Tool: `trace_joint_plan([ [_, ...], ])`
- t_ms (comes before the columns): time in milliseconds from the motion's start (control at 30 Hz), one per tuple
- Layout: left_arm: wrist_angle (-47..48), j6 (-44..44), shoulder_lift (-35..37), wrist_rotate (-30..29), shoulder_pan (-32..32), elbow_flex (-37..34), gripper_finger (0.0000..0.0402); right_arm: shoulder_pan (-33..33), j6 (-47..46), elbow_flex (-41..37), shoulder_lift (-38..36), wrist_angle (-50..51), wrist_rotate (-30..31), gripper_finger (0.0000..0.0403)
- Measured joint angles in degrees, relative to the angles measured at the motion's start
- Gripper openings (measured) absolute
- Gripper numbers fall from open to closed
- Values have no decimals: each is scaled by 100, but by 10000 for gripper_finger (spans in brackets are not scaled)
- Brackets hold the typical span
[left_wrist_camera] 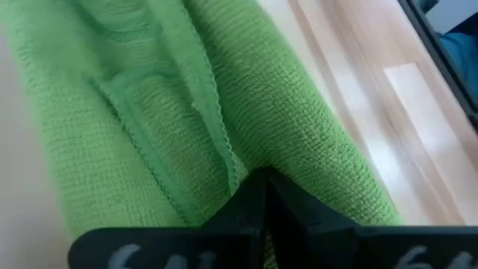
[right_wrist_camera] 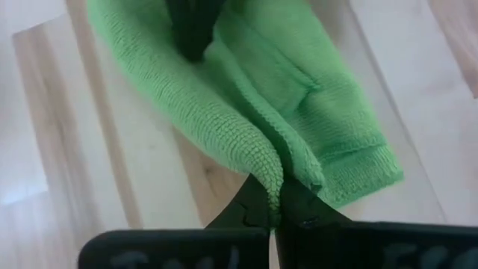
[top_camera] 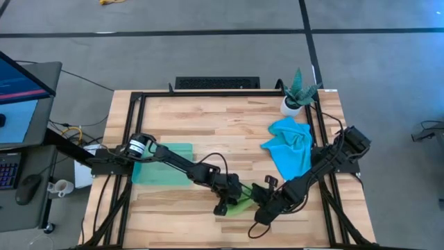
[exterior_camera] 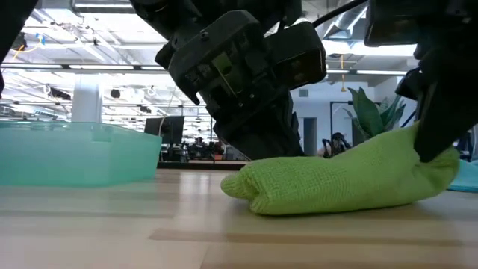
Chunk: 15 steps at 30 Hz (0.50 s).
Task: Roll microfiber towels into tight, uniform cylinder then place into a basket
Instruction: Roll the green towel
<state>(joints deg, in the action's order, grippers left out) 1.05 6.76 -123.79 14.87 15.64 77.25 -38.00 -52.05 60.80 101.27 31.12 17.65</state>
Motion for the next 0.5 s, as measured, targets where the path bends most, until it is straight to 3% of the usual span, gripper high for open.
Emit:
trace_joint_plan([
  [233, -114, -268, 22, 31, 0, -11, 0, 53, -4, 0, -3, 86, 27, 15],
  [500, -115, -1381, 87, -799, 104, 227, 0, 62, 61, 0, -4, 245, 32, 11],
])
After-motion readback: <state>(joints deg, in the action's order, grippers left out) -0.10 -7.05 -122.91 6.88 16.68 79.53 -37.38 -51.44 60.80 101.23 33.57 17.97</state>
